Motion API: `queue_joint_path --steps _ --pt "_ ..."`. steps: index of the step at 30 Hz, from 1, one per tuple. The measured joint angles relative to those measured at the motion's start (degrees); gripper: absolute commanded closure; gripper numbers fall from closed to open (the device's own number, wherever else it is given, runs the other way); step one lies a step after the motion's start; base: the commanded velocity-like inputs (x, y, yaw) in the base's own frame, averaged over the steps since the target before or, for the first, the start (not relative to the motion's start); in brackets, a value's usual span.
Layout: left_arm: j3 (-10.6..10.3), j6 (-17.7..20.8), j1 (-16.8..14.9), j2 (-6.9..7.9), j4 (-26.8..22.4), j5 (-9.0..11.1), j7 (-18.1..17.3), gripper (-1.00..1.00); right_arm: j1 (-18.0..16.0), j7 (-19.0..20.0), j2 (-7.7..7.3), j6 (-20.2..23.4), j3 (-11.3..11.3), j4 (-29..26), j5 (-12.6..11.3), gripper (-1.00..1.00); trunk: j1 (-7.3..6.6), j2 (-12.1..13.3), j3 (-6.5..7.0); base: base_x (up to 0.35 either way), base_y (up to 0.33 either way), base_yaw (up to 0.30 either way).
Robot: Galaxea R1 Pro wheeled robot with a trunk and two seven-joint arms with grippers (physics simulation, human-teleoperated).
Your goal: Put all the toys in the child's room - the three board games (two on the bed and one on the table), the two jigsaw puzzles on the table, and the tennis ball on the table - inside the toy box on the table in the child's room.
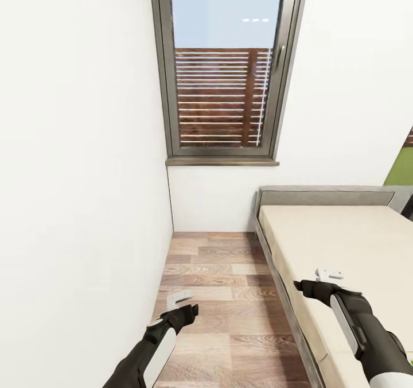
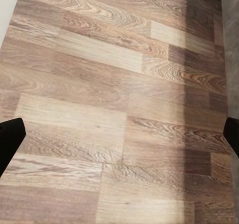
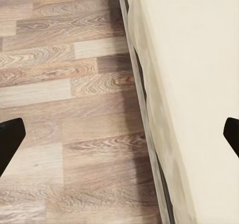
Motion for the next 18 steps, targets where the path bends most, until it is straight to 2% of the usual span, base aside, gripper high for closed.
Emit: queue_joint_path --steps 18 --pt "-0.02 0.00 0.00 0.00 0.00 0.00 0.00 -1.00 0.48 0.08 -0.05 -0.09 -0.22 -0.17 -0.08 -1.00 0.00 0.00 0.00 0.000 0.000 0.000"
